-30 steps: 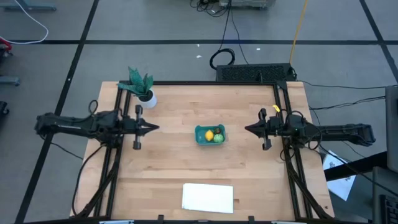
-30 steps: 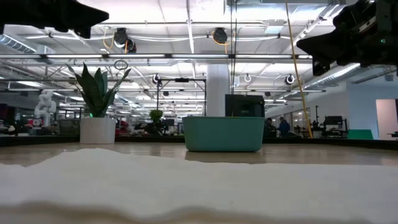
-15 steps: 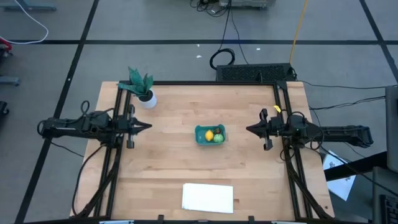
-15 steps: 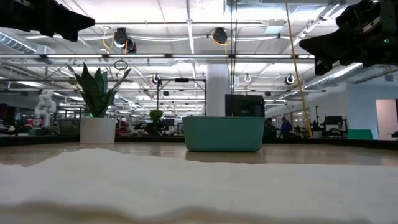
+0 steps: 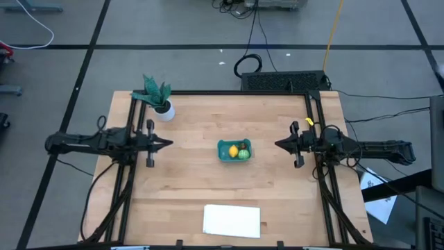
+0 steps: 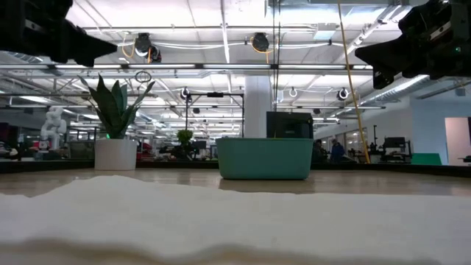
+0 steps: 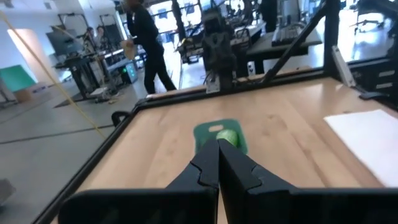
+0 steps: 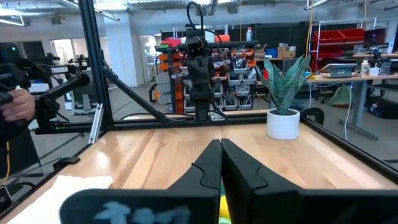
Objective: Pick and placing Produce into tupperware
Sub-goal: Adjust the blue bin
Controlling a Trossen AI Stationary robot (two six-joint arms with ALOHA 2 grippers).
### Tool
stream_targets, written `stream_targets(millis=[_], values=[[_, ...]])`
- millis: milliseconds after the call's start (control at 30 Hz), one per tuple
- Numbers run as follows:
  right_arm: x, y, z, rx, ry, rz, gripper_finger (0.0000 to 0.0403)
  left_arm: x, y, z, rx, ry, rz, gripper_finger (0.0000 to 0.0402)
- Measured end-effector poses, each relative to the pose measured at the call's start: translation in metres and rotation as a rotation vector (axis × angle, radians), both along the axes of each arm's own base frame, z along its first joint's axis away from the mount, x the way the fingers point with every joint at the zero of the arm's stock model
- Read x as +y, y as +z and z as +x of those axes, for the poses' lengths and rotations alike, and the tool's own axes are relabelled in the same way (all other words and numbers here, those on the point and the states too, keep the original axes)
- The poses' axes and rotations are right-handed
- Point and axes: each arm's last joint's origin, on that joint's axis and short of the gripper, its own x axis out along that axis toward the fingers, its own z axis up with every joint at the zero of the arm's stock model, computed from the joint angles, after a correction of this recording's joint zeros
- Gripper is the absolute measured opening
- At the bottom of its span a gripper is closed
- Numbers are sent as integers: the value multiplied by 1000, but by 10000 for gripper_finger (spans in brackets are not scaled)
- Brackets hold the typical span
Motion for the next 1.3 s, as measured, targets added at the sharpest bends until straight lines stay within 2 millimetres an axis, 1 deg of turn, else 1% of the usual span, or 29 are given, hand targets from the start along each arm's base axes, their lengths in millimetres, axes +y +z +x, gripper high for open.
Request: stream_targets(millis=[167,633,700,800,967,1100,1167,1300], values=[[0,0,0,1,0,0,0,1,-11,2,31,45,-4,0],[0,-2,0,24,1,16,0,1,-12,2,40,56,-7,0],[0,-3,0,34,1,18,0,2,-17,2,50,71,-19,0],[0,-5,1,51,-3,26,0,2,-30,4,73,90,-29,0],[0,-7,2,71,-7,44,0,3,-45,6,68,138,-92,0],[-2,-9,4,90,-34,38,0,6,-51,6,84,182,-127,0],[-3,-10,6,97,-66,38,0,7,-51,6,85,189,-129,0],[-3,-12,10,115,-66,57,0,9,-53,7,95,216,-165,0]])
